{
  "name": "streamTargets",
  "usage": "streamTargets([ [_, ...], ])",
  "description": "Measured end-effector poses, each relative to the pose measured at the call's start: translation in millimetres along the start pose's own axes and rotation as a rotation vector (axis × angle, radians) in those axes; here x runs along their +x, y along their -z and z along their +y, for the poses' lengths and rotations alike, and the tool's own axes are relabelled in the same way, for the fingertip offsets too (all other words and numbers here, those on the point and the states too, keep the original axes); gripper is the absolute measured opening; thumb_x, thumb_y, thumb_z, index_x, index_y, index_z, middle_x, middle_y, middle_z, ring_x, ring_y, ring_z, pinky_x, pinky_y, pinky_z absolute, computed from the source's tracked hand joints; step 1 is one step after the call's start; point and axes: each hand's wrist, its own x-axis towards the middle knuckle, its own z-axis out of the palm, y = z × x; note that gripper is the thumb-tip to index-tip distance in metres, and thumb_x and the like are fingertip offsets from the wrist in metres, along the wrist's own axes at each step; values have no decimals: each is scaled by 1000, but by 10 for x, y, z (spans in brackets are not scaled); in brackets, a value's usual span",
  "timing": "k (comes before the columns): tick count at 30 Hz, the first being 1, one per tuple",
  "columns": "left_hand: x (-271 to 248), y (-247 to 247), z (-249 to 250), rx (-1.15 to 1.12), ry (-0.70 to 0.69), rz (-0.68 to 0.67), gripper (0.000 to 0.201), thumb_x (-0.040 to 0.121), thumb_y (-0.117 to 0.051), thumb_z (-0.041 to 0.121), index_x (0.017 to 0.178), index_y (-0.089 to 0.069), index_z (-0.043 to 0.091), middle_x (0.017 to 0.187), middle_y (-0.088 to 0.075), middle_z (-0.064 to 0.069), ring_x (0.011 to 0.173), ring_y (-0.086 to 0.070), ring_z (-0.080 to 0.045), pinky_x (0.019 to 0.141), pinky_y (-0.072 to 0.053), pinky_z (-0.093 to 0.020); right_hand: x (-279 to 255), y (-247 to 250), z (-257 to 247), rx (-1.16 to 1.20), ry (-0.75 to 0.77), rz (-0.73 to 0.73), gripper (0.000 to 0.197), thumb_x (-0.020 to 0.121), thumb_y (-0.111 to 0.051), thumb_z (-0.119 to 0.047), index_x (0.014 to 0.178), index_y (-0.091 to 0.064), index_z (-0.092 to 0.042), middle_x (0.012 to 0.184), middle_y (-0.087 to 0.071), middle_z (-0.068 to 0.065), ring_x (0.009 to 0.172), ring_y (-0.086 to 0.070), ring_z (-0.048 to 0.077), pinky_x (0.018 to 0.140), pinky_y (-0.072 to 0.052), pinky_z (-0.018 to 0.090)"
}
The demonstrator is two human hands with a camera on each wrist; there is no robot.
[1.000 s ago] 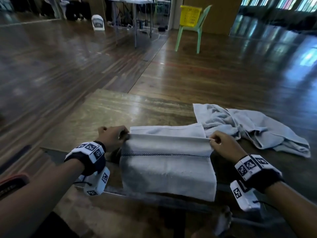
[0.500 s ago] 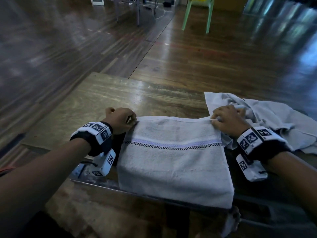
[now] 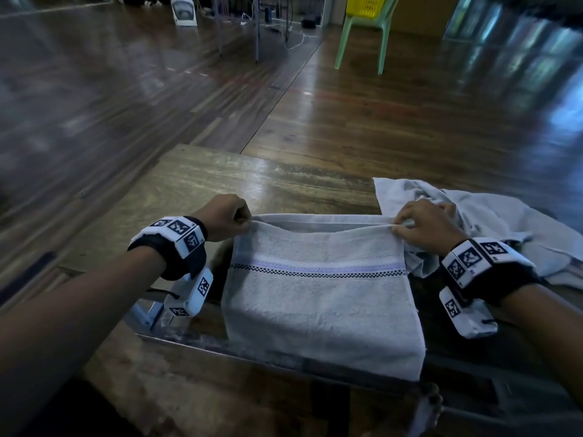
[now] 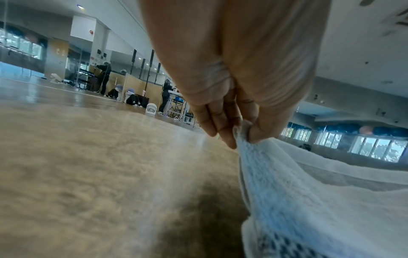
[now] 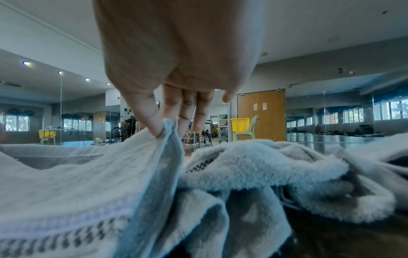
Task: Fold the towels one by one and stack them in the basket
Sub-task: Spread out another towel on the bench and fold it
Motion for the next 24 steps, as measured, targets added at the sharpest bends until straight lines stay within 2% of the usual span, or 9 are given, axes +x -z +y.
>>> streamTargets([
  [5,-303,365,142,-55,-67,109,9,82,-66,12,86,-67,4,90,-65,-11,84,-60,-26,79,-51,-41,-314,386,8,25,4,21,14,86,-60,-34,90,-73,-28,107,-69,-5,114,-53,17,85,-20,34],
  [8,-517,596,259,-104,-109,164,7,80,-70,12,83,-66,7,89,-67,-12,82,-62,-25,79,-53,-44,-547,708,5,141,41,65,8,83,-65,-29,82,-72,-30,94,-73,-3,102,-62,17,93,-32,36],
  [10,-673,713,335,-180,-111,215,5,78,-70,8,81,-67,7,88,-67,-12,82,-64,-27,80,-54,-45,-731,936,-35,172,45,87,7,82,-67,-26,79,-72,-28,90,-73,-3,94,-62,12,90,-30,32],
  [12,-859,794,393,-257,-96,253,7,77,-70,4,79,-66,10,86,-68,-12,82,-65,-28,80,-54,-46,-930,1122,-71,195,53,94,16,81,-69,-28,70,-66,-40,83,-70,-11,90,-61,9,98,-34,43],
  [14,-1041,861,463,-285,-102,271,9,77,-69,2,79,-66,11,85,-68,-11,81,-65,-26,79,-55,-45,-1136,1281,-95,229,68,127,23,78,-72,-29,66,-62,-45,81,-70,-14,89,-63,10,96,-39,49],
  [16,-1201,941,535,-319,-116,305,10,78,-68,1,78,-67,10,82,-68,-8,78,-65,-22,75,-55,-41,-1352,1421,-129,277,71,142,12,78,-73,-28,73,-69,-38,85,-72,-9,89,-64,10,90,-43,40],
  [18,-1360,1042,627,-364,-116,342,11,79,-68,1,77,-68,11,78,-67,-2,73,-62,-13,71,-52,-35,-1563,1549,-153,345,83,156,5,79,-73,-24,83,-75,-23,87,-71,-7,81,-62,-2,76,-44,20],
  [20,-1514,1130,726,-422,-115,349,12,81,-67,3,76,-67,14,79,-68,0,72,-61,-9,72,-51,-37,-1748,1641,-164,409,92,182,5,78,-73,-22,84,-74,-23,86,-69,-10,72,-59,-12,67,-42,9],
  [24,-1767,1275,918,-508,-98,387,4,83,-66,5,83,-67,1,84,-68,-16,76,-59,-17,72,-48,-37,-2023,1743,-128,538,67,271,10,77,-75,-20,79,-73,-29,81,-71,-17,78,-65,0,78,-49,26],
])
